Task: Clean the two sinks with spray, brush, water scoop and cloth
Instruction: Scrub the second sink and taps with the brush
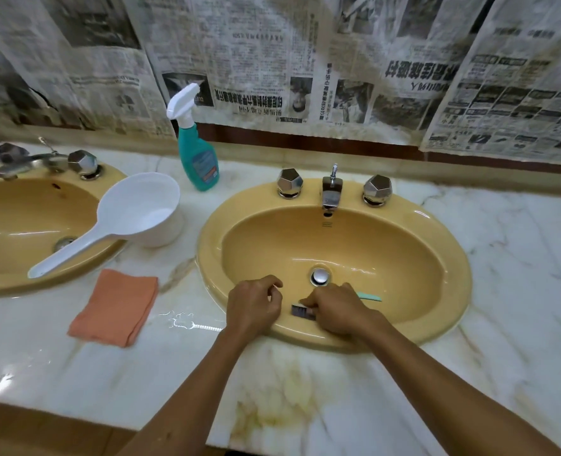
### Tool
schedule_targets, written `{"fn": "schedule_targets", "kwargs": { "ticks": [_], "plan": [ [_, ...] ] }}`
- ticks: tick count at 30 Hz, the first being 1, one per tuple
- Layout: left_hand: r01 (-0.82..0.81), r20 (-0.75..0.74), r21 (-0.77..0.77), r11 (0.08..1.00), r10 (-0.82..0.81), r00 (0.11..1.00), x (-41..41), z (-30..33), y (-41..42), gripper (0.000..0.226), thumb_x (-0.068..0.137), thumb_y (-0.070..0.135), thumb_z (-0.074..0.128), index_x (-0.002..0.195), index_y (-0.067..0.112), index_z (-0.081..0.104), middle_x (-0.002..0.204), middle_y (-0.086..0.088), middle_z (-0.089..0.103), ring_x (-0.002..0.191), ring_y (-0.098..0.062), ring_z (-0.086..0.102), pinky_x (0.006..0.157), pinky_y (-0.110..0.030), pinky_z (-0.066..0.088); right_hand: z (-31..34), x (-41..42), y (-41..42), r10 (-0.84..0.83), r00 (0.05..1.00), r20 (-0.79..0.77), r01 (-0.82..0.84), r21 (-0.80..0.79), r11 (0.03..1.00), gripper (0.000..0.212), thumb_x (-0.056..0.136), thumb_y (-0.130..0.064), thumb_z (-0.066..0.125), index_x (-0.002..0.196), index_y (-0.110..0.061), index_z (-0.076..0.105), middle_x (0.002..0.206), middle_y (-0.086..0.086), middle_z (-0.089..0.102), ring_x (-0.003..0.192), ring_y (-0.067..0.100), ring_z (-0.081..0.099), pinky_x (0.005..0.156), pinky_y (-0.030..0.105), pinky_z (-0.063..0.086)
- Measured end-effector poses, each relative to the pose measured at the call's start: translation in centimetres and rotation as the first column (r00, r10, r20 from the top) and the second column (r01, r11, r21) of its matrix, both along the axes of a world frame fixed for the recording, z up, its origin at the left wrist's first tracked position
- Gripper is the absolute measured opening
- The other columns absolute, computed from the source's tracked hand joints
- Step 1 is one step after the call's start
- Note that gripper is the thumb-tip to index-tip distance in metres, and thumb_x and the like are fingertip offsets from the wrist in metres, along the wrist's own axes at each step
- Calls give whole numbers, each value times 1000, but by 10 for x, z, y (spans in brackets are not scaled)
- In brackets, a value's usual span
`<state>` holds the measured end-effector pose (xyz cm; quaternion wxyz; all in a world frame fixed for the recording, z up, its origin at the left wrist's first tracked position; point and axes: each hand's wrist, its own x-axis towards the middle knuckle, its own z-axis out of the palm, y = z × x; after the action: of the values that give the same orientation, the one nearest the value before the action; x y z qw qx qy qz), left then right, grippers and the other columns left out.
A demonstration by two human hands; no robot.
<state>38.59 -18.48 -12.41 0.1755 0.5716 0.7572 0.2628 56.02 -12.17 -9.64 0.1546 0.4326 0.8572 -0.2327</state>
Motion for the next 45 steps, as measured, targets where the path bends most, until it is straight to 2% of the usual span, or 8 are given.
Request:
{"fn": "schedule_targets", "kwargs": {
  "ticks": [3, 7, 15, 20, 26, 31, 36, 45],
  "plan": [
    [-49, 300, 148, 988, 2, 954, -22, 5, 0, 28, 80, 18, 50, 90, 15, 76, 87, 5, 74, 84, -11, 67, 79, -25, 50, 14, -24, -7, -127, 970, -210, 107, -103, 989, 34, 98, -23, 52, 128, -31, 65, 120, -2, 67, 106, 21, 58, 81, 28, 43],
    [1, 41, 344, 939, -16, 999, -77, 0, -2, 36, 72, 3, 49, 99, 9, 72, 108, -7, 70, 105, -23, 63, 91, -33, 47, 12, 5, 1, -150, 988, 35, 153, -90, 984, 30, 97, -25, 55, 119, -38, 69, 100, -2, 70, 92, 20, 52, 76, 31, 31],
    [123, -139, 127, 984, -105, 985, -121, -26, 4, 49, 83, 25, 39, 120, 4, 62, 143, -19, 48, 139, -33, 38, 107, -51, 39, 2, -80, -10, -411, 862, -297, 327, -296, 898, 32, 94, -13, 59, 119, -29, 71, 111, -8, 73, 105, 17, 65, 91, 33, 50],
    [120, -110, 93, 988, -109, 988, -121, -23, 4, 56, 83, 27, 35, 128, 3, 57, 151, -20, 41, 145, -33, 31, 113, -52, 33, 0, -65, -9, -334, 926, 179, 345, -35, 938, 28, 95, -30, 55, 119, -38, 69, 115, -3, 69, 107, 23, 58, 82, 33, 36],
    [91, -25, 112, 989, -89, 996, -122, -24, 4, 62, 80, 28, 35, 132, 0, 55, 152, -17, 41, 146, -30, 30, 117, -49, 28, 2, -128, 1, -463, 837, -292, 405, -238, 883, 24, 89, -22, 63, 109, -29, 75, 70, -10, 66, 68, 10, 53, 65, 28, 41],
    [99, 7, 137, 986, -101, 995, -124, -27, 5, 61, 84, 25, 32, 134, -1, 54, 152, -16, 42, 146, -29, 30, 118, -41, 19, -7, -118, -2, -425, 891, 160, 435, -33, 900, 28, 89, -37, 61, 108, -21, 74, 79, -4, 57, 93, 21, 60, 77, 31, 50],
    [93, 50, 164, 982, -102, 994, -124, -28, 5, 63, 87, 21, 23, 141, 0, 48, 153, -15, 41, 147, -27, 28, 119, -41, 18, 9, -161, 8, -547, 819, -174, 529, -142, 836, 17, 84, -33, 64, 84, -24, 78, 72, 3, 70, 78, 24, 65, 63, 32, 46],
    [87, 79, 171, 982, -101, 992, -126, -37, 7, 64, 89, 20, 22, 146, 2, 43, 156, -11, 37, 149, -21, 23, 121, -42, 17, 11, -199, 24, -674, 724, -146, 666, -107, 739, 32, 83, -32, 62, 57, -15, 54, 54, 2, 64, 56, 21, 69, 61, 31, 53]
  ]
}}
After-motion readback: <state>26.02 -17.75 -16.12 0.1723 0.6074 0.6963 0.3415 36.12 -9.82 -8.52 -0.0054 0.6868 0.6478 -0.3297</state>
